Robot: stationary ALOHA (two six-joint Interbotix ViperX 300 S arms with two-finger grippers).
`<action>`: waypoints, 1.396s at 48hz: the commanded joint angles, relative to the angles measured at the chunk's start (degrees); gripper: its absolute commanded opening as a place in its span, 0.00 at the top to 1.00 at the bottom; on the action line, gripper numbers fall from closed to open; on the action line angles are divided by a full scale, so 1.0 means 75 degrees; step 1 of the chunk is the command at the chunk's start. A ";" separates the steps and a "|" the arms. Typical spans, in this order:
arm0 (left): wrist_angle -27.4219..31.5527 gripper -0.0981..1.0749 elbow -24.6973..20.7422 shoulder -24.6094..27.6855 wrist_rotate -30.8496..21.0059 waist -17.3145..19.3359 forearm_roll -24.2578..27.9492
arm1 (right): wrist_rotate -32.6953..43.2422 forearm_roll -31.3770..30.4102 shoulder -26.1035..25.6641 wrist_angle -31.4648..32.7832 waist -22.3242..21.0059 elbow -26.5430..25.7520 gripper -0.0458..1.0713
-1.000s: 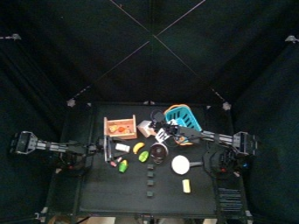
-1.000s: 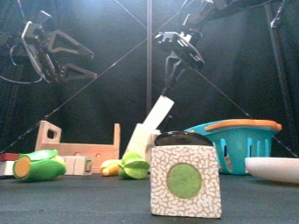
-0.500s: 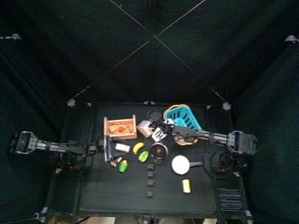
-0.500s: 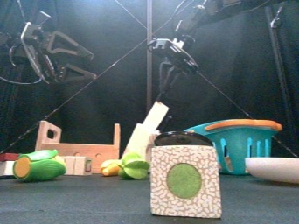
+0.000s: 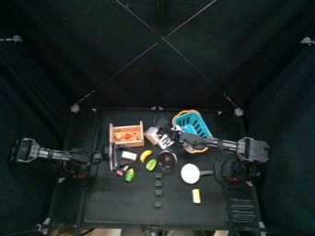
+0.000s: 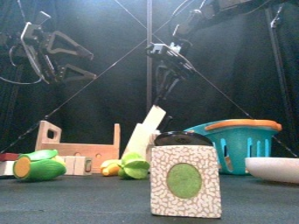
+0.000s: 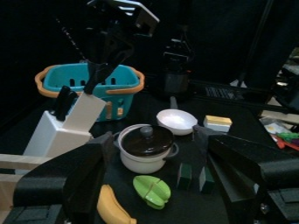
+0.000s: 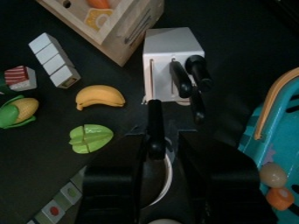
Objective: Put cleaver back in holder
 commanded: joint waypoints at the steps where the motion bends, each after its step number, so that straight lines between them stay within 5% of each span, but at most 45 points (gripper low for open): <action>1: -0.0023 0.04 -0.0082 0.0000 -0.0012 -0.0012 0.0035 | 0.0000 -0.0047 -0.0129 -0.0164 -0.0047 -0.0270 0.33; 39: -0.0012 0.04 -0.0023 0.0000 -0.0012 -0.0012 0.0035 | -0.0023 -0.0141 -0.0492 -0.0258 0.0398 0.0047 0.32; 67: -0.0012 0.04 0.0059 0.0070 -0.0012 -0.0188 0.0281 | 0.0059 -0.0691 -0.2320 -0.3047 0.1465 0.2824 0.33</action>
